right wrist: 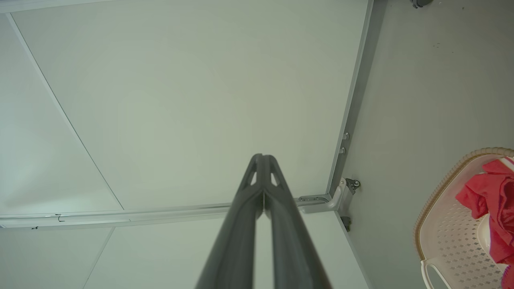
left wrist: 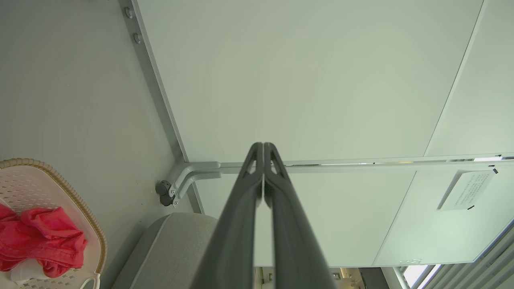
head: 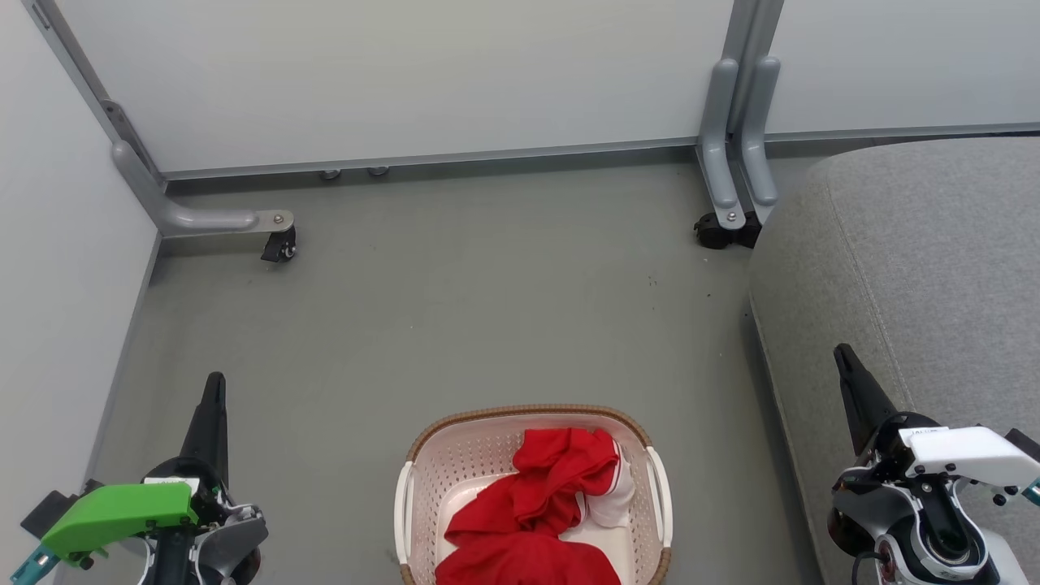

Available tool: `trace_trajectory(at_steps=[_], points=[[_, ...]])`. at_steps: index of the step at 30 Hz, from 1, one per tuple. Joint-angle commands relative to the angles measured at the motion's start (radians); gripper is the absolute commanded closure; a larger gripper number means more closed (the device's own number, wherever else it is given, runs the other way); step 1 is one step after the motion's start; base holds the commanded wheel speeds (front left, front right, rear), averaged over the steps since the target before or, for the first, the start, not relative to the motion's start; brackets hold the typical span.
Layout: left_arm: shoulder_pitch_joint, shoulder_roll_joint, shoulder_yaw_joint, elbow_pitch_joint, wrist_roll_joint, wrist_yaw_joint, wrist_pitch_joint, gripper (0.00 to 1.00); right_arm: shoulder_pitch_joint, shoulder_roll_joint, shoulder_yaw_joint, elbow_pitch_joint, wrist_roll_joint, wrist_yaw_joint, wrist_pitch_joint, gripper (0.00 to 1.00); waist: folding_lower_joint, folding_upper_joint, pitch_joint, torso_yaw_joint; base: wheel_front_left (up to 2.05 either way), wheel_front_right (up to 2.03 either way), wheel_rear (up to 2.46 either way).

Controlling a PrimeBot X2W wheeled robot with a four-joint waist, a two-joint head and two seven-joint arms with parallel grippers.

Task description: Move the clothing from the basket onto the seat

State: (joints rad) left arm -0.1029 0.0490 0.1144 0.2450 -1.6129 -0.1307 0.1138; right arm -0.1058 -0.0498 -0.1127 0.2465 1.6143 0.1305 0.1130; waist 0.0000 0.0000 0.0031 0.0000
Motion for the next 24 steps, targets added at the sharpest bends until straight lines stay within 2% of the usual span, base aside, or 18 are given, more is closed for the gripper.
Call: trace_trajectory(at_steps=[1,24], points=[[-0.013,0.001,0.001,0.0,0.001,-0.003,0.003,1.0,-0.007,-0.002,-0.001,0.0,-0.005,0.001,0.001,1.0,0.0,0.0,0.0,0.0,0.0,0.0,0.0],[-0.013,0.001,0.001,0.0,0.001,-0.003,0.003,1.0,-0.007,-0.002,-0.001,0.0,-0.006,0.001,0.001,1.0,0.0,0.0,0.0,0.0,0.0,0.0,0.0]])
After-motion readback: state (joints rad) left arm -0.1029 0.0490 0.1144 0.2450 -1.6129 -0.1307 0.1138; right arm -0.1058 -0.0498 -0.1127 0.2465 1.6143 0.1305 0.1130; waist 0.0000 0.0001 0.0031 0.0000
